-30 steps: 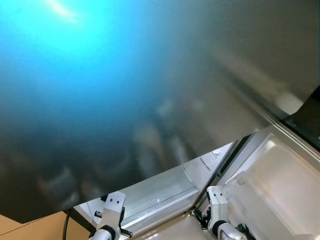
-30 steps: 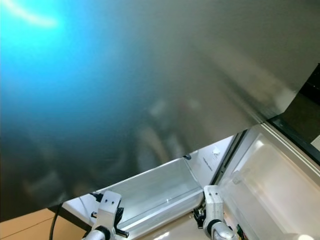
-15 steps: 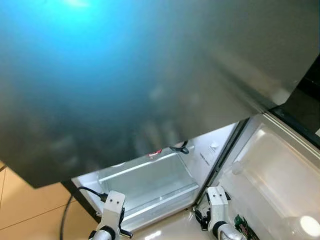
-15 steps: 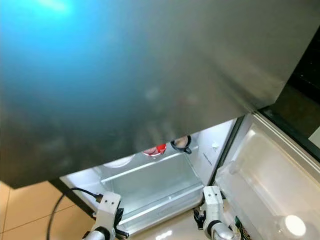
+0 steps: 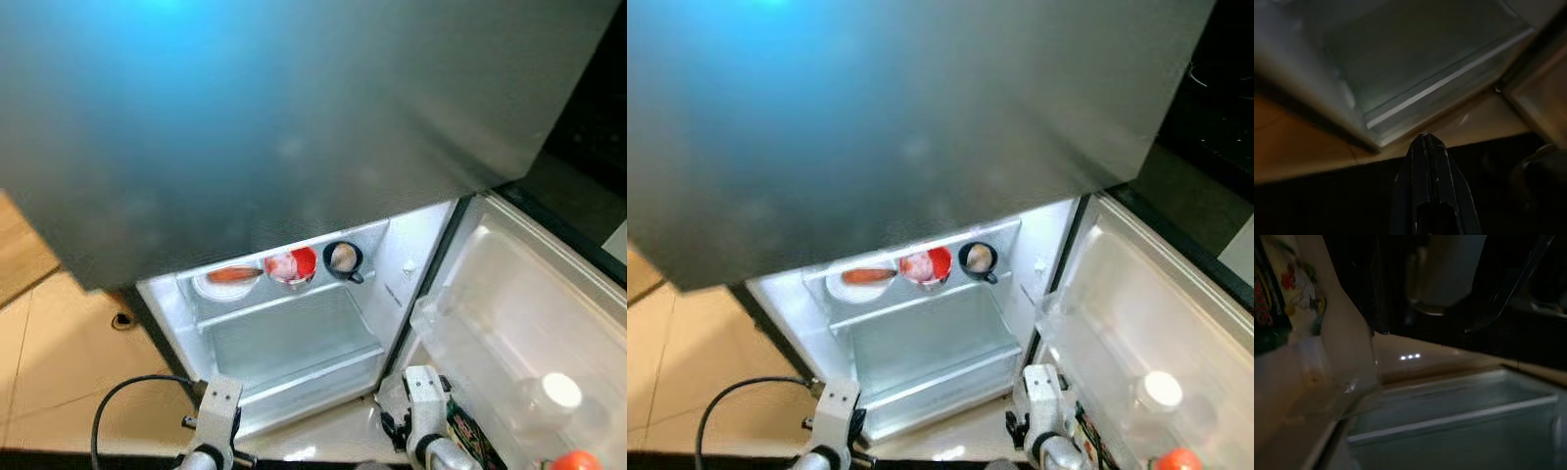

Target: Restocking fridge

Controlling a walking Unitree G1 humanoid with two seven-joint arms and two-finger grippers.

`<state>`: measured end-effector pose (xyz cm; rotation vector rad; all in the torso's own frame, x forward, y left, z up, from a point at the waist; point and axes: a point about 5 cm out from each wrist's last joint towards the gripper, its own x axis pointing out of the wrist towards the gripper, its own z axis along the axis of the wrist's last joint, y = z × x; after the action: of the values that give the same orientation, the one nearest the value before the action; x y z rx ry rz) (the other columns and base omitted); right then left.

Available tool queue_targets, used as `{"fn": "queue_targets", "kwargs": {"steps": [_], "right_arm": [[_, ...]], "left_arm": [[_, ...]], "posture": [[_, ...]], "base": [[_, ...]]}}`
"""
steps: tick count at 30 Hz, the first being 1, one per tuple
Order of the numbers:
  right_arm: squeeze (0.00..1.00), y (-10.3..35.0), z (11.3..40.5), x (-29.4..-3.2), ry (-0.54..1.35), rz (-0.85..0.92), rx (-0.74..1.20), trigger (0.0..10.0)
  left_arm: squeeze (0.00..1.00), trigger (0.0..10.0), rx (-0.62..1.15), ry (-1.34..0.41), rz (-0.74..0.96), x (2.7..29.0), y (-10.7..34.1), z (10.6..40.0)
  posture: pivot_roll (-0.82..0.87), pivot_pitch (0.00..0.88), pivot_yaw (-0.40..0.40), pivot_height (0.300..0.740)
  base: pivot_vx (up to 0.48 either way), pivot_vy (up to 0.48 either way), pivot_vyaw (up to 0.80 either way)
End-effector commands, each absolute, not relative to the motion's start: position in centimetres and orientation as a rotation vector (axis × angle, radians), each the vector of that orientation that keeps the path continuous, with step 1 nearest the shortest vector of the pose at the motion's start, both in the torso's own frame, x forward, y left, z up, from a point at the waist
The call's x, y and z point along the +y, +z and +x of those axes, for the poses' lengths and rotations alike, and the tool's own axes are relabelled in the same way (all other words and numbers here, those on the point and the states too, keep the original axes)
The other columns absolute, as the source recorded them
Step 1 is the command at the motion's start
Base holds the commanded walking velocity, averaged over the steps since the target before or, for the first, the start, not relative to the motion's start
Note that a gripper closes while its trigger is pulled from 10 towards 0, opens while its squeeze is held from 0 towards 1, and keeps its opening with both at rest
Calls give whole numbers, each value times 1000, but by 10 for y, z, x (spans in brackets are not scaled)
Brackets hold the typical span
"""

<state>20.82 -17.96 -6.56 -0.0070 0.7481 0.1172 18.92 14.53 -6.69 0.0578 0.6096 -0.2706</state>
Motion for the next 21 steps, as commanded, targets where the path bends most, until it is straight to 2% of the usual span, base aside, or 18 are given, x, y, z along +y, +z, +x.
{"fn": "queue_targets", "kwargs": {"steps": [1,11,21], "right_arm": [[0,-66,208,-177,122,-6,750,10000],[0,-66,209,-178,123,-6,746,10000],[0,-65,210,-178,126,-4,744,10000]], "left_arm": [[0,10000,623,-263,43,145,-69,185],[0,10000,621,-259,37,144,-69,185],[0,10000,628,-248,33,144,-70,183]], "posture": [[-126,102,-18,740],[-128,105,-19,740],[-129,112,-22,740]], "base": [[-368,0,0],[-357,0,0],[0,0,0]]}}
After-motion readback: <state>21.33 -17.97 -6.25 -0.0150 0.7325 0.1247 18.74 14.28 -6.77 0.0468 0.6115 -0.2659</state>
